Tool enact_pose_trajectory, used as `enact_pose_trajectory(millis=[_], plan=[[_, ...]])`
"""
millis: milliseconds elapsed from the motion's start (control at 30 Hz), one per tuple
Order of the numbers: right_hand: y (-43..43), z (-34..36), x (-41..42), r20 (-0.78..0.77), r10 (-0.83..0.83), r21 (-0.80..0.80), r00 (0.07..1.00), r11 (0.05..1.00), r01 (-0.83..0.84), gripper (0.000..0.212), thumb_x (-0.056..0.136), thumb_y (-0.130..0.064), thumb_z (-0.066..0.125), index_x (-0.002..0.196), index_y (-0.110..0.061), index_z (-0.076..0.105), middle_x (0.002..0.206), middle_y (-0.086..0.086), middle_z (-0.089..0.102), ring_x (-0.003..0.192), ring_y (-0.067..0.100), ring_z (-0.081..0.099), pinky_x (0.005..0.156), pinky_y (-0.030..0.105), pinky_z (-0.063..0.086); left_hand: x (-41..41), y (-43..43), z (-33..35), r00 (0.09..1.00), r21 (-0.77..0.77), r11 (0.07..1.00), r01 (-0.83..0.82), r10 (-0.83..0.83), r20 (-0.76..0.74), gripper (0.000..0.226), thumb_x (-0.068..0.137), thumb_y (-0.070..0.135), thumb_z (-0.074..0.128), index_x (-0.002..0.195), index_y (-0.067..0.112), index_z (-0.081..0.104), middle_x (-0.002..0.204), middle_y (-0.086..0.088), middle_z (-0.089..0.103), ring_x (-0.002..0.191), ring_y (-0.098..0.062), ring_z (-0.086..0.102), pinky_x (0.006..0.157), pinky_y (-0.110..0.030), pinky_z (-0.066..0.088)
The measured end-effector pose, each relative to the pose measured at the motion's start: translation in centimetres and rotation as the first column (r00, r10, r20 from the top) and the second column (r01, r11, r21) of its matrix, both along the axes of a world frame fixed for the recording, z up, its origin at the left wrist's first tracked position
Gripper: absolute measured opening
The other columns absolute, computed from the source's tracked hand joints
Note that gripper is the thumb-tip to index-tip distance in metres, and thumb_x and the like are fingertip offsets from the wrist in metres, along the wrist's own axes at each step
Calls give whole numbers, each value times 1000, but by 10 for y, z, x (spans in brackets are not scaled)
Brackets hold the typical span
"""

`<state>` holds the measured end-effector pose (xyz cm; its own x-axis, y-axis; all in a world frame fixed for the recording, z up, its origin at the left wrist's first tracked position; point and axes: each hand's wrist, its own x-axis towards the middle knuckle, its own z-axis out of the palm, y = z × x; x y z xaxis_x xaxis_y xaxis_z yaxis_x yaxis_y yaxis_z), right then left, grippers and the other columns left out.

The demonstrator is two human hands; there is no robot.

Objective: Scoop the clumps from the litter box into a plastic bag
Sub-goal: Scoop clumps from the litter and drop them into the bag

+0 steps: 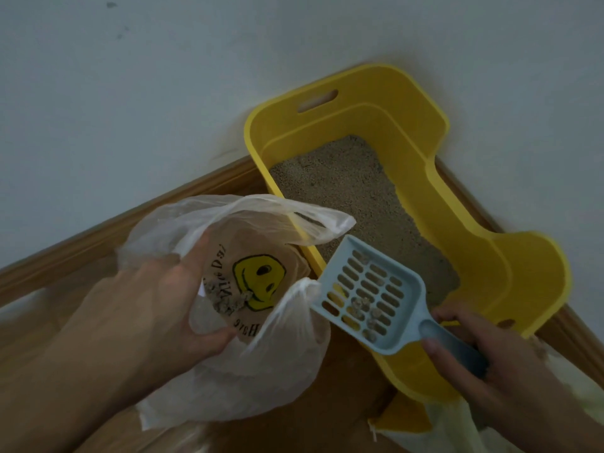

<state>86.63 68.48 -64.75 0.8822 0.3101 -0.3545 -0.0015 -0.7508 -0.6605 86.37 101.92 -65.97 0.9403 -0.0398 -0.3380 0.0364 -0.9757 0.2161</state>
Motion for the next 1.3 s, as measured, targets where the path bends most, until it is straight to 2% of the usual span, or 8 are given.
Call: enact_pose_trajectory(millis=[133,400,600,733,933,1100,1200,1300], plan=[[12,1,6,16,99,-7,995,995,-99,40,78,-80,35,98,-49,49,65,-11,63,41,9,49,37,13,30,-1,-1,2,999,28,999,23,-21,-50,114,58,81,56,118,48,-35,94,13,60,91,-15,58,73,-33,51],[35,4,33,109,263,-13,959,965,-263,17,89,-50,48,100,-38,52,75,-17,62,46,8,53,39,8,30,-3,-3,10,994,119,992,42,-30,-107,117,64,82,51,135,34,-29,98,13,52,96,-12,56,77,-30,50],[49,5,54,146,368,-76,918,930,-361,19,90,-52,44,99,-37,51,73,-12,60,46,15,51,37,16,31,-2,-4,13,980,165,986,25,9,-200,122,67,81,51,145,26,-25,92,12,40,86,-10,44,73,-26,46],[56,8,57,150,454,-133,878,890,-437,21,89,-55,41,98,-39,50,81,-18,60,51,11,54,39,16,32,-4,-6,17,982,172,985,30,3,-188,119,69,79,51,145,26,-23,105,12,47,98,-11,50,75,-25,45],[57,2,48,177,422,-116,889,906,-407,13,91,-48,49,98,-38,52,59,-12,56,51,7,56,39,12,32,-4,-3,21,988,110,994,0,17,-155,101,66,76,58,128,41,-13,84,14,44,78,-10,45,71,-30,49],[64,-1,46,191,466,-227,864,877,-423,17,91,-53,46,101,-39,50,58,-14,55,54,4,56,40,15,36,-2,-4,18,986,119,993,23,-3,-167,91,67,78,53,126,39,-4,88,13,42,78,-9,40,70,-28,47],[79,-1,48,281,501,-310,819,855,-417,22,89,-52,47,99,-34,54,54,-12,51,41,9,48,37,21,35,-1,-8,20,989,112,993,26,-9,-151,101,67,79,52,129,40,-17,93,14,45,86,-10,48,69,-27,45],[97,-3,47,370,536,-401,759,829,-390,24,82,-44,52,96,-26,59,48,-8,40,36,15,36,36,22,18,-2,-7,17,991,90,996,26,-14,-133,104,68,77,54,131,39,-18,93,13,48,87,-10,50,67,-26,44]])
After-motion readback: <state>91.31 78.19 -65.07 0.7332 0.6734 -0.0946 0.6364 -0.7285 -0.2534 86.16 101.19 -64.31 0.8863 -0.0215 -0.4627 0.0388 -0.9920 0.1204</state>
